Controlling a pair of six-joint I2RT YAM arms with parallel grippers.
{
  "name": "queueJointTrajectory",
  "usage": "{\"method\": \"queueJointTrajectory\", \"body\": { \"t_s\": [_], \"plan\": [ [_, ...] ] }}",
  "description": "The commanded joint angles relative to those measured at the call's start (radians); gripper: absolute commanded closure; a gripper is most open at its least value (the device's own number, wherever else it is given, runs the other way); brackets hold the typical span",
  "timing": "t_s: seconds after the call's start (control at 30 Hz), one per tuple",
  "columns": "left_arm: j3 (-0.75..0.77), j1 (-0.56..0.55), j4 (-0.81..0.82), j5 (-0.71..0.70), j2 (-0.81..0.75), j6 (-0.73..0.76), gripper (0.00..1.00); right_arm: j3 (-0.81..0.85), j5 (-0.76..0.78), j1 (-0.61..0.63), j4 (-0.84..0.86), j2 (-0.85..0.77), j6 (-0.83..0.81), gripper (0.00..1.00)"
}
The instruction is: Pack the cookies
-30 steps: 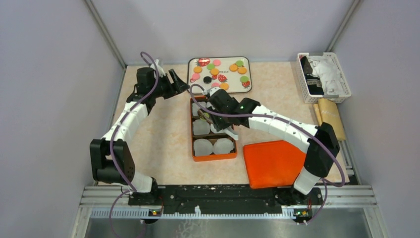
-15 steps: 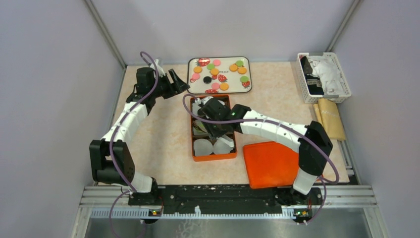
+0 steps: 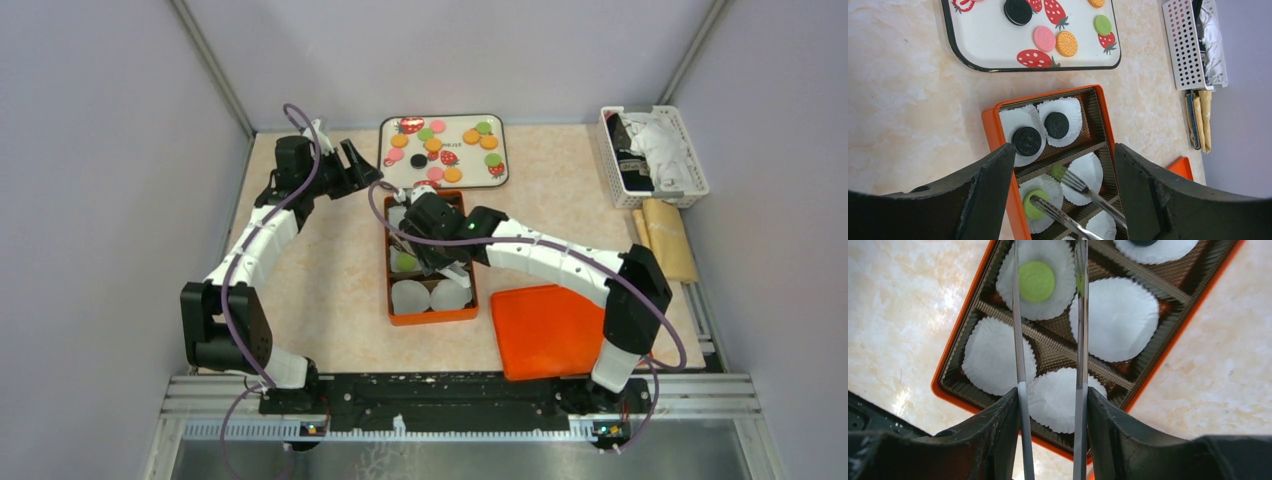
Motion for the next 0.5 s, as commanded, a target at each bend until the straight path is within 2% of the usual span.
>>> {"method": "queueJointTrajectory", "body": {
  "t_s": [0.0, 0.2, 0.47],
  "plan": [
    [0.001, 0.004, 0.016, 0.008, -0.043, 0.008, 0.21, 0.110, 0.154, 0.009, 0.000, -0.094, -0.023, 0.53],
    [0.000, 0.004, 0.021, 0.010, -0.040, 0.004, 0.21, 0.155, 0.286, -0.011, -0.025, -0.125, -0.049, 0.54],
    [-0.001, 0.004, 0.032, 0.023, -0.024, -0.007, 0.21, 0.154, 0.244, -0.225, 0.033, -0.060, -0.053, 0.55]
  ]
}}
